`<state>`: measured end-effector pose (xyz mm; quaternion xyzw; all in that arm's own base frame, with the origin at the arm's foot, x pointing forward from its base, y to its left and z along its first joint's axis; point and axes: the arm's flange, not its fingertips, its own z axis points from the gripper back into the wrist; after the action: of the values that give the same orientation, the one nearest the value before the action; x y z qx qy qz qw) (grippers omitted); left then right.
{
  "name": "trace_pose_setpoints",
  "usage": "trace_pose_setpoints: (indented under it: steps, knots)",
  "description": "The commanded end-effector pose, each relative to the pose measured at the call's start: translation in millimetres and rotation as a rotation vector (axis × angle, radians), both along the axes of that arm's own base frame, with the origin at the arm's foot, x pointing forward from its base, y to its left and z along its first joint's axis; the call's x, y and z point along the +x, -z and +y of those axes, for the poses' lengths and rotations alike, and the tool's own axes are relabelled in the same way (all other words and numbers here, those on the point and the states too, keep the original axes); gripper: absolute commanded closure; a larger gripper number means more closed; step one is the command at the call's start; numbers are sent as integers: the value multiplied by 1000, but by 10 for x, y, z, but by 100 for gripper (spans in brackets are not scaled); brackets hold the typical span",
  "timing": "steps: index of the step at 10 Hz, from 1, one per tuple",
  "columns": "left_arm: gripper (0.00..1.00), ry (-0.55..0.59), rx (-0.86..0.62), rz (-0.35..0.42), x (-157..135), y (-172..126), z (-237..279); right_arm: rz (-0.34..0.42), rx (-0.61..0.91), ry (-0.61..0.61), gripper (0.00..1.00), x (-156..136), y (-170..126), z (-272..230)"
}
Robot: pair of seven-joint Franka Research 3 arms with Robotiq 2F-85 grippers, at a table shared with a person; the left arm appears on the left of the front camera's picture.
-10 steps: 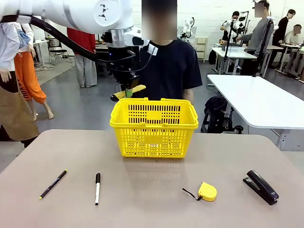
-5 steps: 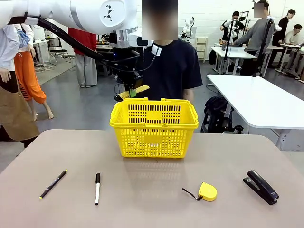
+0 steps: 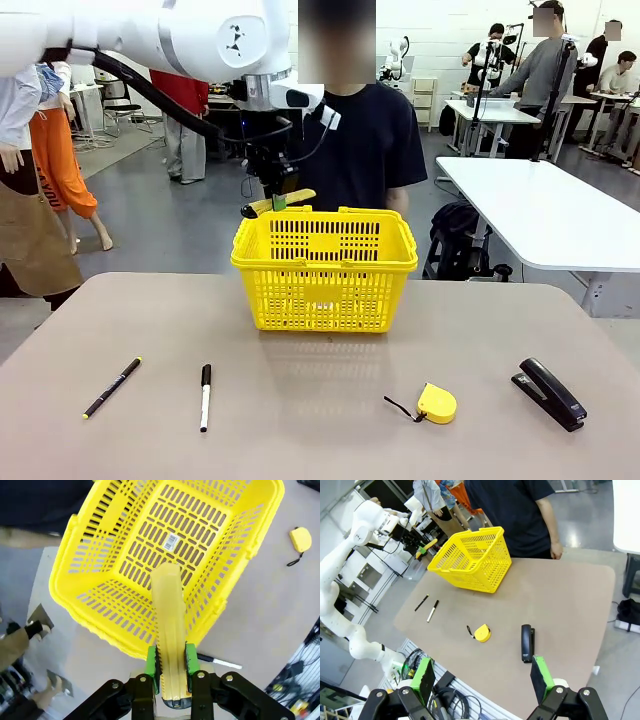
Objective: Place the items the person wants into the basket.
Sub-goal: Pick up the item the person points to and place it in the Market Basket.
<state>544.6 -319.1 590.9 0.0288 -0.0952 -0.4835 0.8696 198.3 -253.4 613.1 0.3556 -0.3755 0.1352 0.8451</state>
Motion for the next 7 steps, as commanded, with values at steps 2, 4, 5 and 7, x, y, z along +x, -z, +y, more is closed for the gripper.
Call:
trace_pose_setpoints:
  steps: [2,4,5,7]
  knots:
    - [73,263,93,27,665,40,-79,-27,19,-11,0,26,-28,-1]
    - [73,312,104,75,951,198,-211,-27,19,-11,0,26,-28,-1]
    - [73,315,101,106,1052,305,-290,-27,19,-11,0,26,-28,-1]
    - [73,300,86,138,1181,554,-406,-27,19,-11,0,26,-28,-1]
